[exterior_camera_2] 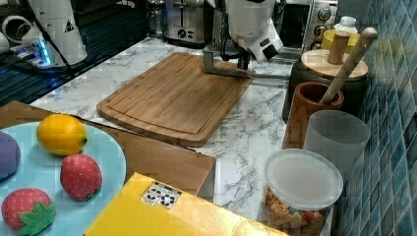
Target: Close the oven.
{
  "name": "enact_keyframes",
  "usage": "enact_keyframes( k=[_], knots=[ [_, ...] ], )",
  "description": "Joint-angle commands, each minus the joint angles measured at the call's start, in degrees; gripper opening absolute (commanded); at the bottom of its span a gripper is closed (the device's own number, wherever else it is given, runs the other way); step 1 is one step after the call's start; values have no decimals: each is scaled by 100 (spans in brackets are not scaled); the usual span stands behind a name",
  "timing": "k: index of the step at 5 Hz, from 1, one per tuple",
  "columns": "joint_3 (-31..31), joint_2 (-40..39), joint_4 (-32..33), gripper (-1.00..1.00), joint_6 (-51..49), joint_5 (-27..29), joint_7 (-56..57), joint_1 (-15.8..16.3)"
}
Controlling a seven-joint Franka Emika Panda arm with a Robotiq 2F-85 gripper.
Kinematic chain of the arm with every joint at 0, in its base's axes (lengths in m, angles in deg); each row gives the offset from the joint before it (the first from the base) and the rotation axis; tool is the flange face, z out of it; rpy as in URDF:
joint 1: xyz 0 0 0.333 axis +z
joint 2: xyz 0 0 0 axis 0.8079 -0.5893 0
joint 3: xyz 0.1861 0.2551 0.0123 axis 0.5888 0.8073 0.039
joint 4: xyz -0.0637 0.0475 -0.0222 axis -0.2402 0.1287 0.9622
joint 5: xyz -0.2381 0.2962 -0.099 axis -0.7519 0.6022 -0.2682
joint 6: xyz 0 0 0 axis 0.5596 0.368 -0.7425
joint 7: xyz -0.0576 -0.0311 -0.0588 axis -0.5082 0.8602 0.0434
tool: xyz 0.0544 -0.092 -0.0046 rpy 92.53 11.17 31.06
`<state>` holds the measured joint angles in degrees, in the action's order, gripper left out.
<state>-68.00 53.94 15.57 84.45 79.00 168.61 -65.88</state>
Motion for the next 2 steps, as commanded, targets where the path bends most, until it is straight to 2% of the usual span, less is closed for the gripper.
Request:
enact_keyframes(
  k=[1, 2],
  knots=[
    [801, 1263, -21, -100, 134, 97, -267, 838],
    [904, 1575, 117, -100, 432, -140, -545, 1084]
  ],
)
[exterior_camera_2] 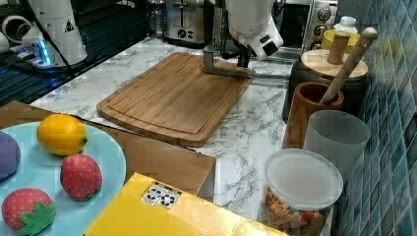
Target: Close the oven.
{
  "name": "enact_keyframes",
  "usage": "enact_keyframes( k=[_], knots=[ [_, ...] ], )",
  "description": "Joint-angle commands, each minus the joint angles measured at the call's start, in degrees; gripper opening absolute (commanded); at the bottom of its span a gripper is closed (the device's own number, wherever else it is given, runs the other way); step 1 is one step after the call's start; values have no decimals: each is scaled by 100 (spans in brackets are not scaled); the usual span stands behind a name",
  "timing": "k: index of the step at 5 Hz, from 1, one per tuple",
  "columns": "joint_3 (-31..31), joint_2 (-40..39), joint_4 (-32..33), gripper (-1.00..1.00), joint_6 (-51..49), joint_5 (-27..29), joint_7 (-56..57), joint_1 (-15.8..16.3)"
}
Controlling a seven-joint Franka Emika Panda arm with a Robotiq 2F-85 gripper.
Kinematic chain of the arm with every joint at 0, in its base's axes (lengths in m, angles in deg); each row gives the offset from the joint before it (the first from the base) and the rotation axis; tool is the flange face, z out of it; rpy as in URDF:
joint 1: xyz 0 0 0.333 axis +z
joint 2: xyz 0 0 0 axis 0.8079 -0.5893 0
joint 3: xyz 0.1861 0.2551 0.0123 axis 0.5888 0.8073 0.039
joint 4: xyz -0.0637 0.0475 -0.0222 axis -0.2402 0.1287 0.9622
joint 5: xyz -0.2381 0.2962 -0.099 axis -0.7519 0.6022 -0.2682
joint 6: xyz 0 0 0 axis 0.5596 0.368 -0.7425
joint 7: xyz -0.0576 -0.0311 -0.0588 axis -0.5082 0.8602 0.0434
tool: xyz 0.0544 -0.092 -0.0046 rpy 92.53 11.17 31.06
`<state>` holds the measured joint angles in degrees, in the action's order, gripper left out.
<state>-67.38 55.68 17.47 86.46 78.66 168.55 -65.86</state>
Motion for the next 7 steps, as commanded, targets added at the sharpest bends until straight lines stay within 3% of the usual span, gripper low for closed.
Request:
enact_keyframes(
  k=[1, 3, 5, 6, 7],
  knots=[
    [950, 1556, -150, -100, 239, -409, -882, 1233],
    [1261, 1601, -209, -100, 828, -1860, -2065, 1660],
    [1107, 1465, -276, -100, 1297, -3602, -3653, 2148],
    [1082, 1770, -181, -100, 1428, -3904, -4236, 2472],
    [1009, 2193, 195, -100, 1970, -4551, -4728, 2457]
  ],
)
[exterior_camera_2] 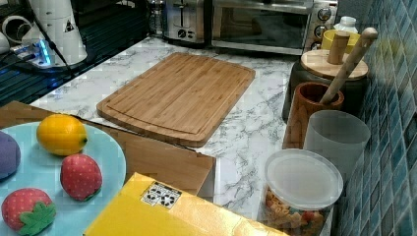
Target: Close the oven.
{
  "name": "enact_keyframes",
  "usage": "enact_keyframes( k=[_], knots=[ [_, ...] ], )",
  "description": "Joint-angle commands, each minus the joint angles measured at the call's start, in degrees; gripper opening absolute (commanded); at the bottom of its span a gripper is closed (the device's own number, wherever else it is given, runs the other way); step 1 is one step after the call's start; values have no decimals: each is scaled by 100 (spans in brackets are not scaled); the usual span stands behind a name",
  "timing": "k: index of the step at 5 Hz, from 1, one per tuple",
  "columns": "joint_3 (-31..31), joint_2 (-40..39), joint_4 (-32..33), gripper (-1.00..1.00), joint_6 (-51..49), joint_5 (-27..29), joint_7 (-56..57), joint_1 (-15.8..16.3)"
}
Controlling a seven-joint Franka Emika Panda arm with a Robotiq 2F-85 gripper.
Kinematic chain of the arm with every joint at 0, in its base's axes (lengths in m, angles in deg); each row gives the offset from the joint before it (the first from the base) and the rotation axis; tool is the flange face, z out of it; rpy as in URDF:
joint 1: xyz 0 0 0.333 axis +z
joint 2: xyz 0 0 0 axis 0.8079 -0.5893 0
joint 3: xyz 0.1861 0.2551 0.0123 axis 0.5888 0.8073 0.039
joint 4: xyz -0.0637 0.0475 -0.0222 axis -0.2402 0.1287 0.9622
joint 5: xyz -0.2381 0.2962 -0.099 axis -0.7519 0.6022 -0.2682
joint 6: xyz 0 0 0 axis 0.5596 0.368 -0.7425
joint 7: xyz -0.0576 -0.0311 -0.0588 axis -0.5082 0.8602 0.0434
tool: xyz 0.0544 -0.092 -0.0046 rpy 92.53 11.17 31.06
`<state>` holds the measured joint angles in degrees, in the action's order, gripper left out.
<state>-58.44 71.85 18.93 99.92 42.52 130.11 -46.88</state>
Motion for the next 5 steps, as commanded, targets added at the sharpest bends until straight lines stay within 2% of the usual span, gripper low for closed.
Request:
enact_keyframes(
  k=[1, 2, 3, 5],
  knots=[
    [-66, 1207, 594, -100, 1665, -2411, -2438, 726],
    [77, 1559, 397, -100, 1194, -3551, -3750, 807],
    [231, 1496, -124, -100, 441, -3938, -4216, 842],
    [318, 1496, -124, -100, 440, -3941, -4217, 756]
  ],
)
